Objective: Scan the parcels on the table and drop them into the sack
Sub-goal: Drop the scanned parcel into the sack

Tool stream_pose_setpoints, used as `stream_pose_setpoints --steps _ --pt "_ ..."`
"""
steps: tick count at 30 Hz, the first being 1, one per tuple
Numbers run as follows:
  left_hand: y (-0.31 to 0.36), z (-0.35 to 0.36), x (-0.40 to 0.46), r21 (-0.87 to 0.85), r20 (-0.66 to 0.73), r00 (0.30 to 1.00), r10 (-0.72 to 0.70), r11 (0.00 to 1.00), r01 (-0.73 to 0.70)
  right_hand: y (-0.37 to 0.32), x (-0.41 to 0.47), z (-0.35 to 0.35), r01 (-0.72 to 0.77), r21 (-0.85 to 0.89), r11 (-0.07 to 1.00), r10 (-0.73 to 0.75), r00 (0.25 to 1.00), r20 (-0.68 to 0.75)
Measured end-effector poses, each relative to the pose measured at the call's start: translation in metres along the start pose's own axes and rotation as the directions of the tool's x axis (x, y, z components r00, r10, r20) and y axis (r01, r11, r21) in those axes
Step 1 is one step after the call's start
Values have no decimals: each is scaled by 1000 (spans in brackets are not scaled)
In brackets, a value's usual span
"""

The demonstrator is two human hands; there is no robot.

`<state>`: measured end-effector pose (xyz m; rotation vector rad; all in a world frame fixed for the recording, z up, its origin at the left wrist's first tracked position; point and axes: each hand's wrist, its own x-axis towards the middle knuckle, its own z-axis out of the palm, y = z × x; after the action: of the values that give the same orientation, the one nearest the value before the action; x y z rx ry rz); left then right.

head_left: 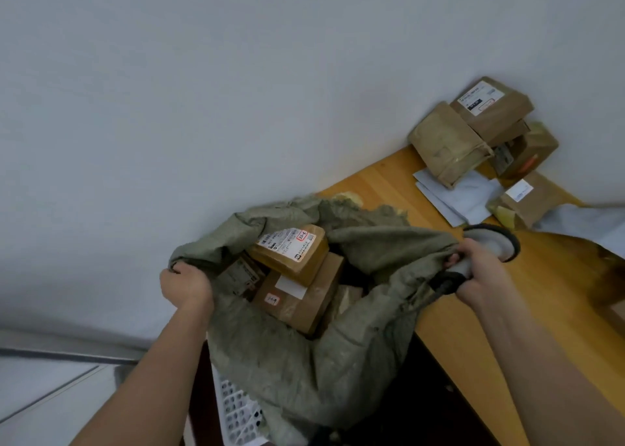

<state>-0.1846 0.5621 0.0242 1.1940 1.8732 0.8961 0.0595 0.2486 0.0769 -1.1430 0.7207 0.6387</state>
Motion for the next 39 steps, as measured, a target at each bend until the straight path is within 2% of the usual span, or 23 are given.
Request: stream_pose_setpoints --steps 1,3,5,6,8,10,12,14,15,17,18,20,22,23,24,26,27,29,30,31,33,36,39 --pt "11 2 5 -58 -61 996 58 996 -62 1 -5 2 5 -46 999 -2 998 65" --pt "31 4 21 -129 -179 980 90 985 -115 20 -24 4 -1 -186 983 59 949 310" --pt "37 1 31 -105 -232 971 63 991 -89 36 -40 4 -48 -273 961 177 865 470" --pt "34 -2 28 -37 -206 976 64 997 -73 38 -39 1 -59 -277 959 191 858 478" --pt "14 -6 18 142 -82 995 58 989 -46 30 -24 -6 -21 -275 961 109 944 310" --pt "-10 -9 10 258 81 996 -31 966 9 11 -7 -19 50 -430 901 -35 998 44" --pt "-28 -6 3 400 204 968 -149 915 56 -2 9 -42 54 -546 836 -156 978 -141" --pt "-30 -1 -10 547 180 961 -210 833 79 -9 17 -63 53 -616 786 -234 948 -217" --pt "-28 2 -20 605 155 974 -164 795 38 -10 18 -70 45 -641 766 -249 940 -233" --pt "-28 8 -35 667 263 960 97 700 -254 -10 17 -78 32 -660 751 -253 937 -243" --pt "-31 14 -36 648 372 889 266 611 -454 -8 16 -80 30 -663 748 -247 940 -237" --pt "-35 27 -40 485 577 633 517 407 -774 -5 14 -83 34 -661 750 -236 947 -219" --pt "-33 41 -58 230 756 360 547 292 -928 -4 11 -87 50 -639 768 -231 951 -203" --pt "-31 47 -73 114 844 252 473 302 -947 -4 9 -89 61 -626 777 -232 953 -196" --pt "-31 54 -88 66 924 199 326 377 -924 -5 7 -92 71 -615 785 -234 954 -189" --pt "-33 63 -120 176 982 89 -169 620 -764 -9 2 -99 86 -593 800 -237 954 -183" --pt "-34 67 -134 293 907 -16 -420 659 -693 -12 0 -104 86 -580 810 -235 954 -188" --pt "-35 72 -161 422 650 -185 -737 553 -719 -20 -5 -118 84 -550 831 -228 953 -198" --pt "-33 74 -174 419 566 -201 -800 489 -765 -25 -7 -126 89 -537 839 -231 951 -203" --pt "-29 76 -185 387 560 -172 -810 440 -810 -29 -10 -134 102 -526 845 -245 947 -210" --pt "-19 84 -208 297 672 -89 -735 378 -877 -38 -15 -152 143 -501 854 -289 930 -227" --pt "1 110 -232 91 932 -46 -360 354 -931 -54 -23 -179 227 -453 862 -369 893 -256" --pt "21 134 -272 -12 995 -49 -88 383 -924 -75 -27 -207 292 -382 877 -416 860 -295"
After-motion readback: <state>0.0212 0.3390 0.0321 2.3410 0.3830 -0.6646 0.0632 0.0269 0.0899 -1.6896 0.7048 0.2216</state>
